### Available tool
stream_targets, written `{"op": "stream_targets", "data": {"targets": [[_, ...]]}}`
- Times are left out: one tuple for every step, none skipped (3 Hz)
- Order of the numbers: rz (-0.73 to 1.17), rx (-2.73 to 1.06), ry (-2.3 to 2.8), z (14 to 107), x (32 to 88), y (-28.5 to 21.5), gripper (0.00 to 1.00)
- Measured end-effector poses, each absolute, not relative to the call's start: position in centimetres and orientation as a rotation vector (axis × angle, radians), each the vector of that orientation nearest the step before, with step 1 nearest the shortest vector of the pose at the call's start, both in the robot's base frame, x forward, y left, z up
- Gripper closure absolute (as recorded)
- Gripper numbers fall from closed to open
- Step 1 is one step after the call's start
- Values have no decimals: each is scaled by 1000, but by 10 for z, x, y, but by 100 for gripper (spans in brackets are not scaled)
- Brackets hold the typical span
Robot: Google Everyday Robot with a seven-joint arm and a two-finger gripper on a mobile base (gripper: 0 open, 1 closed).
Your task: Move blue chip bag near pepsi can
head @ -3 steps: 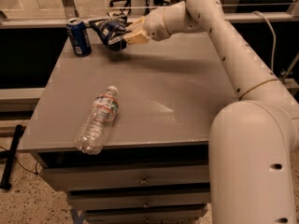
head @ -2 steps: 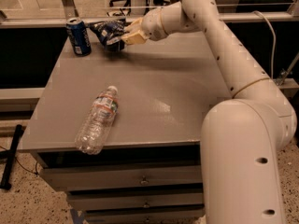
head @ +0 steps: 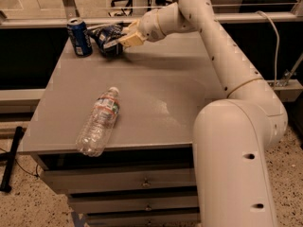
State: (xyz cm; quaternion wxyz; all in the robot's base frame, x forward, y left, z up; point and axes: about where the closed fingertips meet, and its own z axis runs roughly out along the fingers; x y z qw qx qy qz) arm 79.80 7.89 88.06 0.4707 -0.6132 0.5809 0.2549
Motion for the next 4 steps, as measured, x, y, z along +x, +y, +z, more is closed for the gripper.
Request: {"op": "stream_targets", "data": {"targets": [[635, -1504, 1425, 879, 798, 81, 17], [639, -1507, 1426, 879, 798, 82, 0], [600, -1473, 1452, 884, 806, 51, 0], [458, -1412, 1499, 904, 819, -23, 0]]}}
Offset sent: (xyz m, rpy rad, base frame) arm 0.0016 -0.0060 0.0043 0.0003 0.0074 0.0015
